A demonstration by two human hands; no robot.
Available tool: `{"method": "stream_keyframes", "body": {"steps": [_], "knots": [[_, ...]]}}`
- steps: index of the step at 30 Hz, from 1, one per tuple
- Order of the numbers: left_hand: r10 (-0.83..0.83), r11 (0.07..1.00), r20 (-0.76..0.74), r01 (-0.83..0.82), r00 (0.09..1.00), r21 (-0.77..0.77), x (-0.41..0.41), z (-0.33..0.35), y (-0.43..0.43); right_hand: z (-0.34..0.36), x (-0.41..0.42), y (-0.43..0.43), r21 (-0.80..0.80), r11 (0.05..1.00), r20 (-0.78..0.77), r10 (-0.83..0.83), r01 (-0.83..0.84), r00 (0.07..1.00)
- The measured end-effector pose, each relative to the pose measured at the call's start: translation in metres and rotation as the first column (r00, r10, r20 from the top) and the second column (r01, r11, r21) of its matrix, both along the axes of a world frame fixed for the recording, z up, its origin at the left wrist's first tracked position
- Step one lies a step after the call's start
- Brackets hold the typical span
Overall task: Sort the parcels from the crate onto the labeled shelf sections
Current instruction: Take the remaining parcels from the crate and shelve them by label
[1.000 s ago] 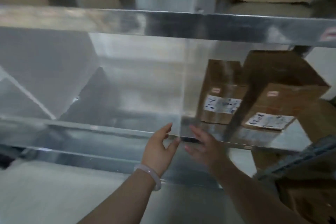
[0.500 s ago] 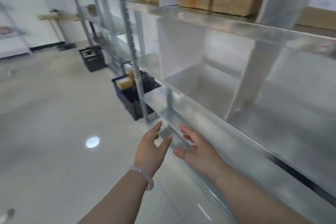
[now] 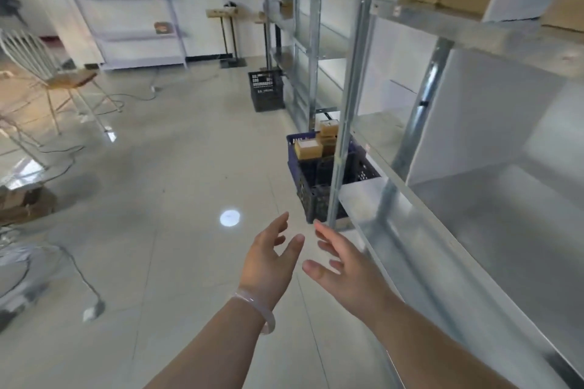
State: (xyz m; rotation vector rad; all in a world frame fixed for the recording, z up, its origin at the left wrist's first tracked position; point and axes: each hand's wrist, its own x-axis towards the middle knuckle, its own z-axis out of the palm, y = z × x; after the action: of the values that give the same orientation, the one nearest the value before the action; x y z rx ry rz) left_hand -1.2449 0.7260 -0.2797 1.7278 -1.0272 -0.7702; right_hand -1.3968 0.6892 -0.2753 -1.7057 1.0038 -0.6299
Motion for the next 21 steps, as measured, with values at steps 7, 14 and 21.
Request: {"method": "stream_keyframes", "body": {"steps": [7,14,21], "knots": [[0.107,0.994,-0.014,-0.107,0.994,-0.013,0.053,0.024,-0.113,0.021,0.068,-0.133,0.018,0.997,0.086,0.073,-0.075,0.994],[0.151,0.987,-0.099,-0.156,0.984,-0.047,0.138,0.016,-0.204,0.008,0.163,-0.223,0.065,0.984,0.115,0.155,-0.163,0.981],[0.091,0.993,-0.086,-0.097,0.992,-0.066,0.266,0.016,-0.311,0.015,0.286,-0.326,0.046,0.992,0.100,0.114,-0.119,0.989]]}}
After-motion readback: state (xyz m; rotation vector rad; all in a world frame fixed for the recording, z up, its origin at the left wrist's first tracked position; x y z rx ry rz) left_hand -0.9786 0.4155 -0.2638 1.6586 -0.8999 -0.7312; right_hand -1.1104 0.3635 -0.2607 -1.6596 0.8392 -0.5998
